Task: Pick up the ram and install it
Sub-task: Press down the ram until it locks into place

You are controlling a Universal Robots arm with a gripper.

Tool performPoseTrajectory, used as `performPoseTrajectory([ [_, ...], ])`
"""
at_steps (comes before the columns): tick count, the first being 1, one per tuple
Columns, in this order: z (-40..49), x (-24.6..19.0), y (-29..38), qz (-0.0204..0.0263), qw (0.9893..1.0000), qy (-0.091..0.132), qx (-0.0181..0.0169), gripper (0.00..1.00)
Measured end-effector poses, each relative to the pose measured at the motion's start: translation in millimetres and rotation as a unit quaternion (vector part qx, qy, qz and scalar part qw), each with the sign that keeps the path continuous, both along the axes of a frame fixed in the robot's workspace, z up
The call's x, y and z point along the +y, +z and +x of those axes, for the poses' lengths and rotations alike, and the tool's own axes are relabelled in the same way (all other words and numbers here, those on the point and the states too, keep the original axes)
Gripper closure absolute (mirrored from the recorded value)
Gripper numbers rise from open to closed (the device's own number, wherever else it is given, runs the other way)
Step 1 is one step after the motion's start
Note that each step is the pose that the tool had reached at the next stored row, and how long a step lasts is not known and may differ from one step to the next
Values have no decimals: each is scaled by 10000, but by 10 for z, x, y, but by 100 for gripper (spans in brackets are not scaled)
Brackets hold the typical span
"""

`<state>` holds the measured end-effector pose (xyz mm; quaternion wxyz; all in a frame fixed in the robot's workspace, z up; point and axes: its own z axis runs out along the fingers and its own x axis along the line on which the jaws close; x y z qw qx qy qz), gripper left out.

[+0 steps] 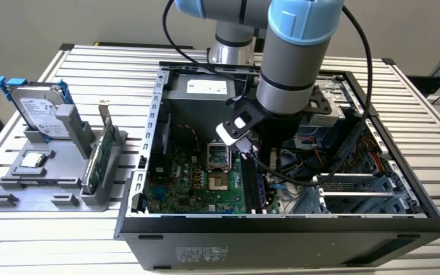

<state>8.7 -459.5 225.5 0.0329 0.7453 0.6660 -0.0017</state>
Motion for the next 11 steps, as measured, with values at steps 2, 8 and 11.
performPoseTrajectory([
  [2,0,0,-10,0,10000,0,0,100],
  [8,0,0,-21,0,10000,0,1,100],
  [11,0,0,-30,-1,10000,0,1,100],
])
